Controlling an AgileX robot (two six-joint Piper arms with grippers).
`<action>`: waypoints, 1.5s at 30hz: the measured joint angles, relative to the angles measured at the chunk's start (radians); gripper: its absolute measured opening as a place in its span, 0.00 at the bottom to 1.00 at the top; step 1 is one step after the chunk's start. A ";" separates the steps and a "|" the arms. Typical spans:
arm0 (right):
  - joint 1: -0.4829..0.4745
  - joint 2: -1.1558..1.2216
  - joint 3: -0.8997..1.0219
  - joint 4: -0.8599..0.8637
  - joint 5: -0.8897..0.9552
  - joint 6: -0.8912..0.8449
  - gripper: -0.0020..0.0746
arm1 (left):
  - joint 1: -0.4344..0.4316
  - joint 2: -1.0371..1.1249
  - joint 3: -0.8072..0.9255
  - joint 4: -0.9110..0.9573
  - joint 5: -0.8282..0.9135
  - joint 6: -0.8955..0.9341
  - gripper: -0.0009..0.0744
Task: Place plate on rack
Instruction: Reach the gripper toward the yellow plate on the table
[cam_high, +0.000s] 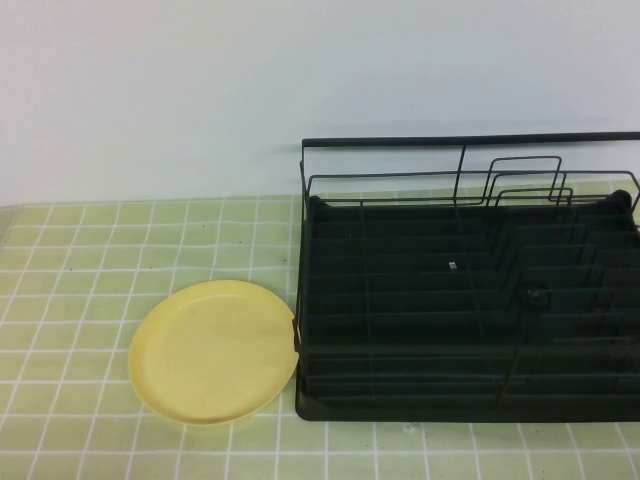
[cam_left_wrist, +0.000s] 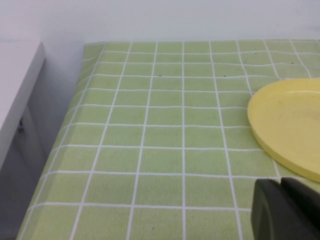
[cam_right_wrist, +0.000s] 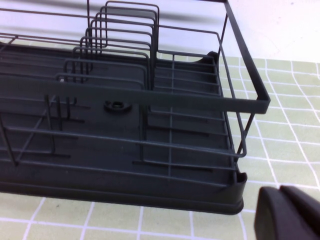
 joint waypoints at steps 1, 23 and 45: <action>0.000 0.000 0.000 0.000 0.000 0.000 0.02 | -0.006 0.000 0.000 0.000 0.000 0.002 0.01; 0.000 0.000 0.000 0.000 0.000 0.000 0.02 | -0.004 0.000 0.000 0.000 0.000 0.011 0.01; 0.000 0.000 0.000 -0.033 -0.137 -0.003 0.02 | -0.004 0.000 0.000 0.011 -0.294 0.011 0.01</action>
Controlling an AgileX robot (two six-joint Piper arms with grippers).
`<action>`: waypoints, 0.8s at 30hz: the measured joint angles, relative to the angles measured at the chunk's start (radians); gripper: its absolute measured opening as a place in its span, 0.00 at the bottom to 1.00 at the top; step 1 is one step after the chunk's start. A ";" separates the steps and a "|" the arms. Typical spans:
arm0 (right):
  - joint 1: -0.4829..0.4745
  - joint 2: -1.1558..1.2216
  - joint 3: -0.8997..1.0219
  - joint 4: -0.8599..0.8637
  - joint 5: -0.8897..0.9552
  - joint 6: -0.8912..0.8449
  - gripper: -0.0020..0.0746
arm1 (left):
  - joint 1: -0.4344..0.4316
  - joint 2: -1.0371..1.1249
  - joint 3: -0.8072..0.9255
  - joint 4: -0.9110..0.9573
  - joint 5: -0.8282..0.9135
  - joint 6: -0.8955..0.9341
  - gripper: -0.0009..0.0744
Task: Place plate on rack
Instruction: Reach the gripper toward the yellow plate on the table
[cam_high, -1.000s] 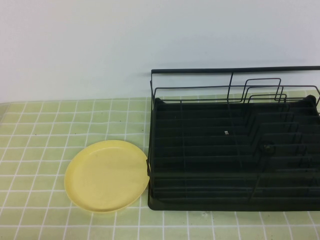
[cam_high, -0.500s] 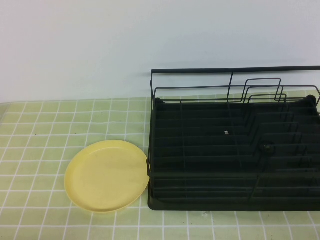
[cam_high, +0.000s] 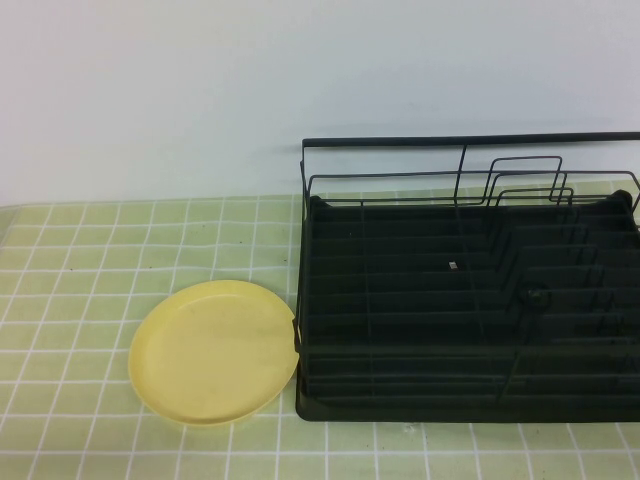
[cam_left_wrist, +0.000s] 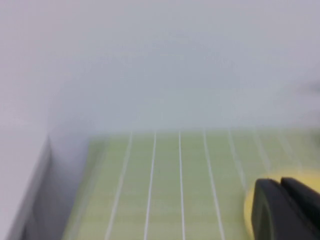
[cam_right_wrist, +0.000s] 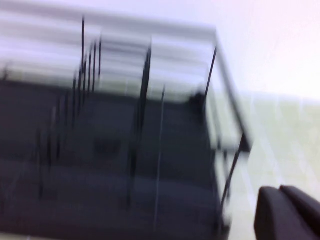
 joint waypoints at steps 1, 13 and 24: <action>0.000 0.000 0.000 0.000 -0.054 0.000 0.02 | 0.000 0.000 0.000 0.000 -0.053 0.000 0.01; 0.000 0.000 0.000 0.000 -0.524 0.000 0.02 | 0.000 0.000 0.000 0.014 -0.525 0.034 0.01; 0.000 0.000 0.000 0.007 -0.523 0.003 0.02 | 0.000 0.000 -0.225 0.324 -0.352 -0.158 0.01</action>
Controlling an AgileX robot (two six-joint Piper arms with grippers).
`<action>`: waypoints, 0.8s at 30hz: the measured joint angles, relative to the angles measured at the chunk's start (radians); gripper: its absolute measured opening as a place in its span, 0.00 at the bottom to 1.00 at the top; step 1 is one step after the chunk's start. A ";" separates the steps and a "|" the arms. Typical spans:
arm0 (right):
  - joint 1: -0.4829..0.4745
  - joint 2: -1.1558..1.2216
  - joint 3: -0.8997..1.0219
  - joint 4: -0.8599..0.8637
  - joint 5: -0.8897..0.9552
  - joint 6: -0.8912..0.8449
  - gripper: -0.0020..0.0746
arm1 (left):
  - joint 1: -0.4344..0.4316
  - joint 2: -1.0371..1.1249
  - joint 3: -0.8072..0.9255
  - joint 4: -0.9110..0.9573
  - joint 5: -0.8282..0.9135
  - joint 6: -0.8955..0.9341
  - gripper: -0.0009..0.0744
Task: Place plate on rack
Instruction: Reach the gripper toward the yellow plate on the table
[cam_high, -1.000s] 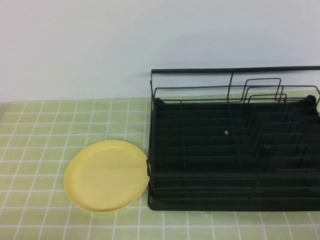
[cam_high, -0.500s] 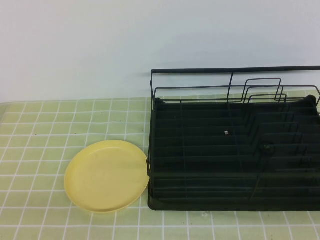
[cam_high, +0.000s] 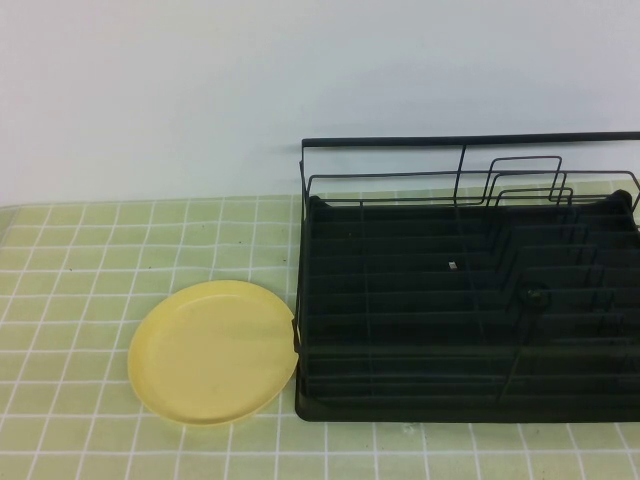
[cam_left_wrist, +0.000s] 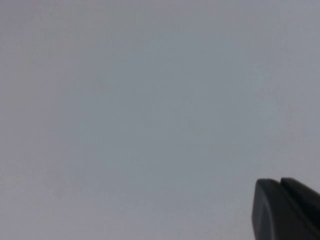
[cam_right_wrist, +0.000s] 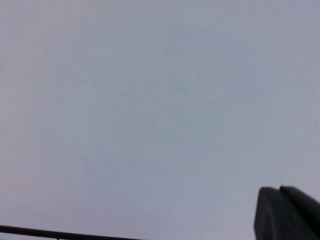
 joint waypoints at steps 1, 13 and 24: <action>0.000 0.000 0.000 0.000 0.000 -0.002 0.02 | 0.000 0.000 -0.031 0.000 0.063 -0.024 0.01; 0.000 0.020 -0.236 -0.114 0.376 -0.019 0.02 | 0.000 0.002 -0.064 -0.037 0.598 -0.063 0.01; 0.000 0.247 -0.343 -0.074 0.753 -0.022 0.02 | 0.000 0.249 -0.325 -0.268 0.964 -0.004 0.01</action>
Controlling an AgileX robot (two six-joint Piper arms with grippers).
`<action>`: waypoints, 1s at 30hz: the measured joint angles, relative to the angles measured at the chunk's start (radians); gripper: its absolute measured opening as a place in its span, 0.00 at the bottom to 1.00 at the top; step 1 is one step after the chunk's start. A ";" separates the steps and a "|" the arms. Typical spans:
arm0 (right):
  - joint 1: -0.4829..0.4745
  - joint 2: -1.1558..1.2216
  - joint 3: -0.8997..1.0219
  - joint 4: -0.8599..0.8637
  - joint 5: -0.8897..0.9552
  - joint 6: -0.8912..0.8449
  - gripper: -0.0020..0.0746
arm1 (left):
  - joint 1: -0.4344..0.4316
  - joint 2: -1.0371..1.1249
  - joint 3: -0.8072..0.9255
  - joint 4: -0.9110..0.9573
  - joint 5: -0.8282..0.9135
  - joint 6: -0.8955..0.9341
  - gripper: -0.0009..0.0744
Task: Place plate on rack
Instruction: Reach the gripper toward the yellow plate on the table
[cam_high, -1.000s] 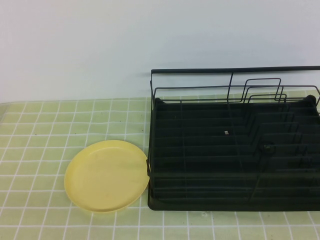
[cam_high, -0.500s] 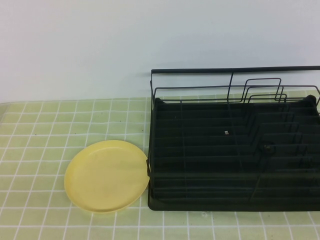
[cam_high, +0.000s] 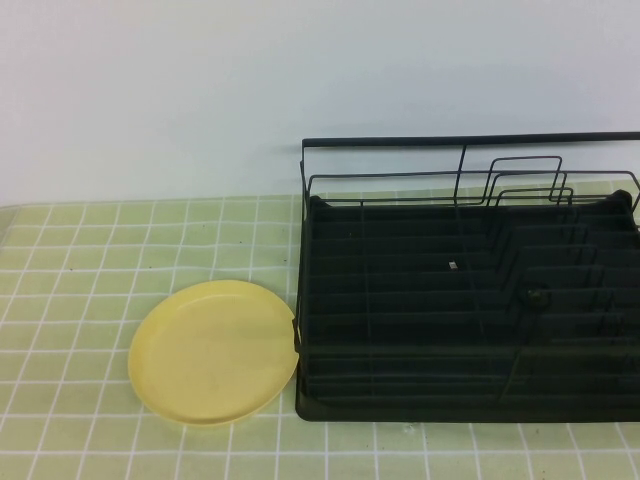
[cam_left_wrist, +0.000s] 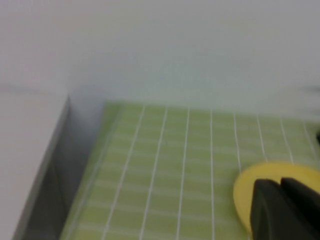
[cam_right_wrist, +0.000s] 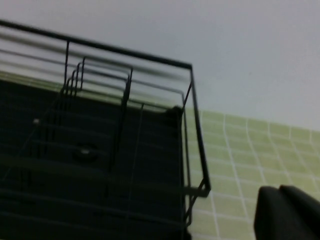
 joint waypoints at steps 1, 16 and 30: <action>0.000 0.022 0.000 0.009 0.008 -0.002 0.02 | 0.000 0.045 -0.037 -0.023 0.053 0.015 0.01; 0.000 0.080 0.000 0.014 0.020 -0.001 0.02 | 0.000 0.659 -0.287 -0.346 0.107 0.299 0.80; 0.000 0.080 0.000 0.014 0.020 0.006 0.02 | 0.000 1.241 -0.518 -0.340 0.100 0.418 0.66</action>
